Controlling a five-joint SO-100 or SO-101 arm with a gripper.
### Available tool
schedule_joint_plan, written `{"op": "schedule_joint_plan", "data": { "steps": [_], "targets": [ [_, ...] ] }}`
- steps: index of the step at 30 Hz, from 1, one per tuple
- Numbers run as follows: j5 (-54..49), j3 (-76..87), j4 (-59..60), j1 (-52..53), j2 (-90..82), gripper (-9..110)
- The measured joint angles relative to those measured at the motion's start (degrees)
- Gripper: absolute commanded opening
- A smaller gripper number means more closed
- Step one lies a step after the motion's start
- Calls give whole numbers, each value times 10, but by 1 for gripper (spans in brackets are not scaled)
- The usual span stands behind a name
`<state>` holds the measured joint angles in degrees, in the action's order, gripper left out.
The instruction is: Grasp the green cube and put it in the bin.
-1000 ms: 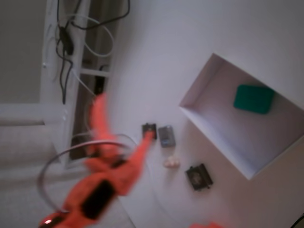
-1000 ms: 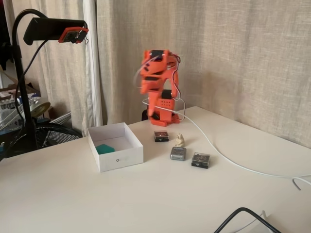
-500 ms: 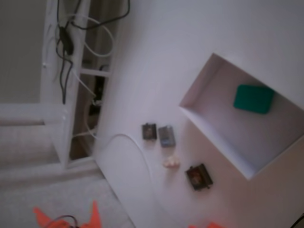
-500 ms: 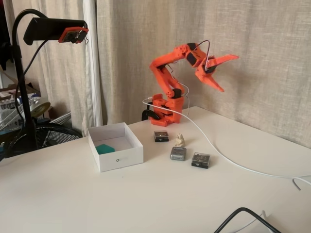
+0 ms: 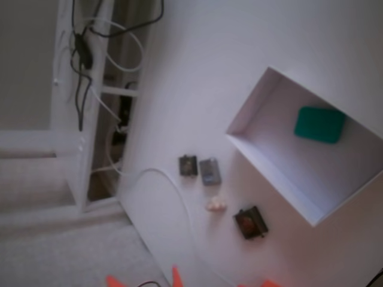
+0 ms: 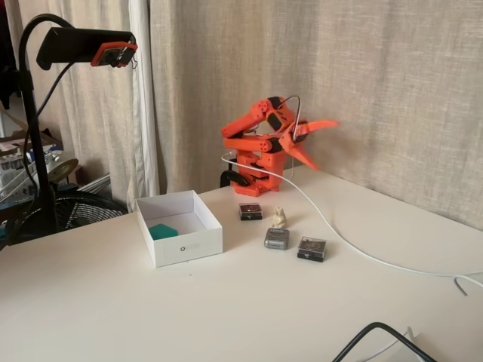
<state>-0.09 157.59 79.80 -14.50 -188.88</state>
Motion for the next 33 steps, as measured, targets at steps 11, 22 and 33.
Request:
{"op": "schedule_joint_plan", "data": {
  "steps": [11, 22, 33],
  "targets": [
    [0, 102, -22, 0, -3, 42],
    [0, 112, -26, 5, -3, -8],
    [0, 112, -26, 5, -3, -8]
  ]
}}
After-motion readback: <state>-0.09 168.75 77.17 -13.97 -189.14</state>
